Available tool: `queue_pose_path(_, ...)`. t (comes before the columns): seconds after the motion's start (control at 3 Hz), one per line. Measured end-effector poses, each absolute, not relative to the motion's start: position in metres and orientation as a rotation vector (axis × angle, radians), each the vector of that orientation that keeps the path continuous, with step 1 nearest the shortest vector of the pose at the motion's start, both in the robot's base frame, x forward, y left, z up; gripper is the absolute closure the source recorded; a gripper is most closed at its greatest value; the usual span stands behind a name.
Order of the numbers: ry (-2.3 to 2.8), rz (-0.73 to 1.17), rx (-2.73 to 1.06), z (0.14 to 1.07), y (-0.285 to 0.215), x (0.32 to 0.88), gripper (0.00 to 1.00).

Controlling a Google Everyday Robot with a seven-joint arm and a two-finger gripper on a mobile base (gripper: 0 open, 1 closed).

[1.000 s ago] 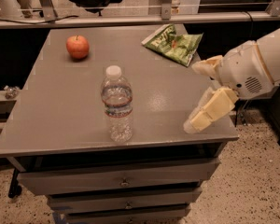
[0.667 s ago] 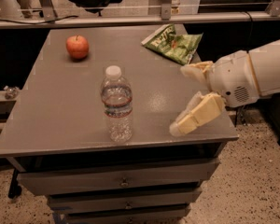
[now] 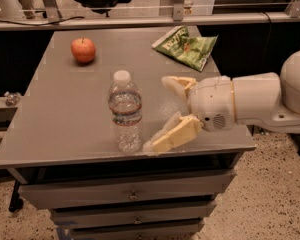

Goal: Move water bottle near green jalapeno chip bag

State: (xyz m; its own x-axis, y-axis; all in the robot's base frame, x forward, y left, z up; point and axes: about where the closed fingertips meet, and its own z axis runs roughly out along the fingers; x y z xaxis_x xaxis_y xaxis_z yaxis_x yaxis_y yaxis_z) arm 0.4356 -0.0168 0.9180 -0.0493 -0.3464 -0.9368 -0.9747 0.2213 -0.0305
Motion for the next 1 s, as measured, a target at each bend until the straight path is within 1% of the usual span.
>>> queue_pose_path(0.33, 1.485, 0.905, -1.242, 0.92, 0.014, 0.433, 0.0)
queue_pose_path(0.67, 1.442, 0.926, -1.214, 0.926, 0.033, 0.432, 0.17)
queue_pose_path(1.0, 1.446, 0.945, -1.183, 0.927, 0.042, 0.432, 0.4)
